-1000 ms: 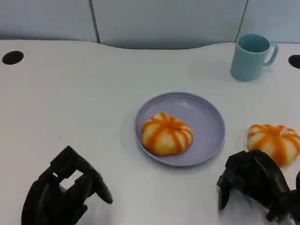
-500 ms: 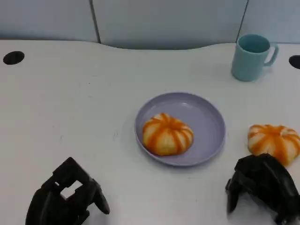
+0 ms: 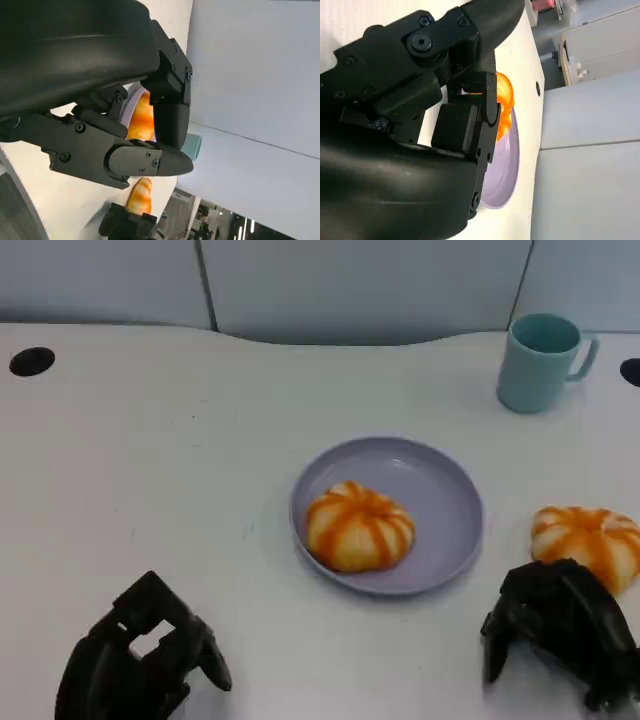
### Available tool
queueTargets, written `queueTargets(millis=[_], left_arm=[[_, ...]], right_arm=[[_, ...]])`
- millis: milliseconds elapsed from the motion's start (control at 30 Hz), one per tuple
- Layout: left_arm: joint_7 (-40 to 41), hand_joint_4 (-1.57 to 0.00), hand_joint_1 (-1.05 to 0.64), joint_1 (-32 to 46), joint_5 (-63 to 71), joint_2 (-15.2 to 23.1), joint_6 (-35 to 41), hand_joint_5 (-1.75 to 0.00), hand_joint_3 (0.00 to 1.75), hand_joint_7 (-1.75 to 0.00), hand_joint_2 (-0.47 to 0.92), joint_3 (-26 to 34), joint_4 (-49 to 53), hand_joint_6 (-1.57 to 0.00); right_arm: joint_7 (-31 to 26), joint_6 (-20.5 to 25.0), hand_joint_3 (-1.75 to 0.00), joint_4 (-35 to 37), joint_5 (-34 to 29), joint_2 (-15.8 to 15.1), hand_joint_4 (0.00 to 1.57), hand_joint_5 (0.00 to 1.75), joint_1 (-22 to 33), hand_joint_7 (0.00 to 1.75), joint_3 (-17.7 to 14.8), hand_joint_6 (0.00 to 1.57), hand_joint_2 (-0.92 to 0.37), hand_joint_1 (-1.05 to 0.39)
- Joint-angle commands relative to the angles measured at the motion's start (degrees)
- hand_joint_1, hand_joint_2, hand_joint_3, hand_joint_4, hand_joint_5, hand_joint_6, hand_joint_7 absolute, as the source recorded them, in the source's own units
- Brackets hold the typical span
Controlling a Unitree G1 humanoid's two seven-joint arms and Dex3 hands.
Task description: Grasp the bread from the table and place it into the plate.
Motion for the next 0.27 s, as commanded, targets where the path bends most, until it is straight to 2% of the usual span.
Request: queueTargets(millis=[33, 267], left_arm=[[-1.0, -0.81, -0.57, -0.2, -0.4, 0.7, -0.2, -1.75, 0.3, -1.64, 0.92, 1.1, 0.7, -0.61], [-0.8, -0.81, -0.56, 0.5, -0.9, 0.2, 1.1, -1.75, 0.3, -1.64, 0.92, 1.2, -0.5, -0.62]], right_arm=[[-0.6, -0.5, 0.0, -0.4, -0.2, -0.5, 1.57, 0.89, 0.1, 0.68, -0.1, 1.57, -0.75, -1.05], [0.2, 0.0, 0.0, -0.5, -0.3, -0.7, 1.57, 0.89, 0.4, 0.68, 0.0, 1.57, -0.75, -1.05]])
